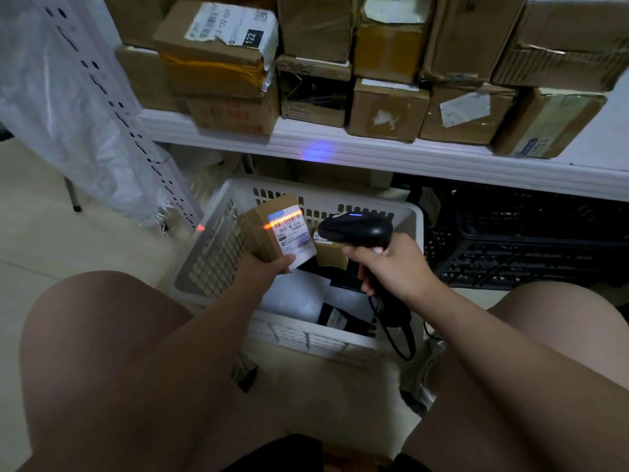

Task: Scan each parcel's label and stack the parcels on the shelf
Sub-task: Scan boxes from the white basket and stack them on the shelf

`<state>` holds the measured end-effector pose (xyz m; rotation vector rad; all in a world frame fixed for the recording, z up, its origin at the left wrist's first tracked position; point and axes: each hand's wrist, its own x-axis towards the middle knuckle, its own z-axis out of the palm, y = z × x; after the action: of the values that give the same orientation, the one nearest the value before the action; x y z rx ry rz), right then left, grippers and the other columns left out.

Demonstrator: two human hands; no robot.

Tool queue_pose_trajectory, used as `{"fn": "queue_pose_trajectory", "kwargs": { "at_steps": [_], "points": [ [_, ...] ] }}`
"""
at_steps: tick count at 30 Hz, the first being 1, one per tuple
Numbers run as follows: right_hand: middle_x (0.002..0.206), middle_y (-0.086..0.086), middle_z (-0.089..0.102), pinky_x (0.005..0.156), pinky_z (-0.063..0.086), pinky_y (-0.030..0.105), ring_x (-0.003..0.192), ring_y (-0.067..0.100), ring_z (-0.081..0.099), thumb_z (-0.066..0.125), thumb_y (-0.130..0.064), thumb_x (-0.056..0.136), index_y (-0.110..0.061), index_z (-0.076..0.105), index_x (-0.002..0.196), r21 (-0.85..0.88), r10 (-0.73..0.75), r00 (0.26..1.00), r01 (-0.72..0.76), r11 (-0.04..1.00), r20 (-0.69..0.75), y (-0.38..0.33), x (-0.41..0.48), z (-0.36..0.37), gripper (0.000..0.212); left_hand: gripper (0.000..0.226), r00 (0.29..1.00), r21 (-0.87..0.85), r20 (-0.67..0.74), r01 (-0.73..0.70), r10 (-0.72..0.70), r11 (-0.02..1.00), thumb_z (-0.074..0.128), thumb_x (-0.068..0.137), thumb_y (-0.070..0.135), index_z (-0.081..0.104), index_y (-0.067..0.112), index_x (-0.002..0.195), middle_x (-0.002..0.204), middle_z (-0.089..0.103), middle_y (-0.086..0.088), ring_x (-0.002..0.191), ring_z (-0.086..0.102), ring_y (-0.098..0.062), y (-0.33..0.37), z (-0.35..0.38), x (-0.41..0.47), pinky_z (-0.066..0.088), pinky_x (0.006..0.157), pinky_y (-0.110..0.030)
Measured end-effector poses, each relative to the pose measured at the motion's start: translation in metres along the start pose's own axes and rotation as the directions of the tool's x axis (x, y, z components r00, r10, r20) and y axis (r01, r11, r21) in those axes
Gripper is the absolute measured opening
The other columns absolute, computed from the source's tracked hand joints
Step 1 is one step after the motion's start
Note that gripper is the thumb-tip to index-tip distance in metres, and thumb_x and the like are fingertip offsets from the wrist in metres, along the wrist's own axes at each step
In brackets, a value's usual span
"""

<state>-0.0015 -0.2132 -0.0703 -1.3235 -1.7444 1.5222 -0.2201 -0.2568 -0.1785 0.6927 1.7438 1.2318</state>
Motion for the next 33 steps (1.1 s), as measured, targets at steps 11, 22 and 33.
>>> {"fn": "queue_pose_trajectory", "kwargs": {
  "at_steps": [11, 22, 33],
  "points": [
    [0.076, -0.01, 0.07, 0.069, 0.048, 0.017, 0.071, -0.002, 0.065, 0.072, -0.004, 0.084, -0.014, 0.069, 0.094, 0.189, -0.226, 0.969, 0.241, 0.952, -0.099, -0.048, 0.017, 0.013, 0.015, 0.051, 0.975, -0.07, -0.072, -0.215, 0.21, 0.974, 0.074, 0.079, 0.002, 0.048, 0.015, 0.121, 0.107, 0.069, -0.006, 0.09, 0.07, -0.01, 0.061, -0.023, -0.053, 0.059, 0.072, -0.029],
    [0.1, -0.011, 0.075, 0.081, 0.054, 0.022, 0.097, 0.006, 0.069, 0.077, -0.011, 0.078, -0.03, 0.07, 0.099, 0.431, -0.44, 0.897, 0.414, 0.802, -0.044, -0.158, 0.028, 0.039, 0.029, 0.075, 0.898, -0.113, -0.119, -0.437, 0.424, 0.893, 0.069, 0.075, 0.047, 0.036, 0.031, 0.14, 0.132, 0.056, 0.002, 0.112, 0.06, -0.015, 0.197, -0.082, -0.091, 0.049, 0.097, -0.037],
    [0.11, -0.001, 0.065, 0.057, 0.05, 0.013, 0.1, 0.014, 0.061, 0.069, -0.028, 0.088, -0.019, 0.059, 0.123, 0.271, -0.413, 0.907, 0.42, 0.866, -0.086, -0.298, 0.107, 0.038, 0.037, 0.031, 0.752, 0.119, -0.408, -0.519, 0.518, 0.846, 0.055, 0.091, 0.04, 0.05, 0.024, 0.117, 0.104, 0.06, 0.005, 0.089, 0.058, -0.008, 0.369, -0.143, 0.033, 0.05, 0.086, -0.036]
  ]
}}
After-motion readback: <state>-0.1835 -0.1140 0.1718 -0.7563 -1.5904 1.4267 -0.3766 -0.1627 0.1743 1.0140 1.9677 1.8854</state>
